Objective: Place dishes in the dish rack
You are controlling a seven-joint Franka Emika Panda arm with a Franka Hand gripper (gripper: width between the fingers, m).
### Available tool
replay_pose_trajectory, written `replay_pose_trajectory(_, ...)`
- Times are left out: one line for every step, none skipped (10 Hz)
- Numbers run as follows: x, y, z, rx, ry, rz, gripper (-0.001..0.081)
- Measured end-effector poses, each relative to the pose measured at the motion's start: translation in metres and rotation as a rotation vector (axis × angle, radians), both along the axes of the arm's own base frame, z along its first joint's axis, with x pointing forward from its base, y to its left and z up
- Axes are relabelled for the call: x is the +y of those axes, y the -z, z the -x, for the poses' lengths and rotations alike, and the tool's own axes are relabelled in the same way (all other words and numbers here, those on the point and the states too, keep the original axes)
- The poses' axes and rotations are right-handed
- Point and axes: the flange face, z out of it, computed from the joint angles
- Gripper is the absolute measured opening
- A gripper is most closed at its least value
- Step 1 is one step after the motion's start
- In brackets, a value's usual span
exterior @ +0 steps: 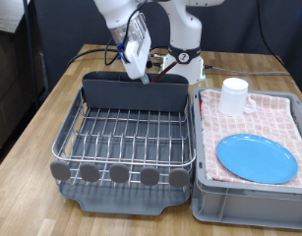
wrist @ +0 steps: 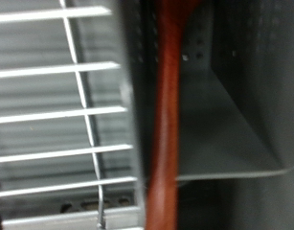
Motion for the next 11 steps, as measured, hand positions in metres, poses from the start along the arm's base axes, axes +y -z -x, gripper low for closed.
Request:
replay_pose_trajectory(0.012,-0.008,-0.008,0.001,-0.01,0.063,0.0783)
replay_pose_trajectory(0.025,-0.017,-0.015,-0.001,-0.016,0.117,0.0783)
replay_pose_trajectory(0.038,-0.028,-0.021,-0.009,-0.016,0.174,0.0797)
replay_pose_trajectory(0.052,-0.039,-0.026,-0.021,-0.011,0.223,0.0797)
replay_pose_trajectory(0.064,-0.052,-0.031,-0.041,-0.006,0.248,0.0802)
replay_pose_trajectory(0.073,-0.065,-0.033,-0.058,-0.009,0.254,0.0803)
replay_pose_trajectory(0.08,-0.077,-0.036,-0.069,-0.016,0.253,0.0803)
replay_pose_trajectory(0.089,-0.088,-0.039,-0.078,-0.026,0.245,0.0803)
replay_pose_trajectory(0.101,-0.098,-0.044,-0.076,-0.058,0.243,0.0803)
replay_pose_trajectory(0.109,-0.103,-0.046,-0.058,-0.083,0.241,0.0803)
replay_pose_trajectory(0.108,-0.102,-0.047,-0.064,-0.075,0.241,0.0803)
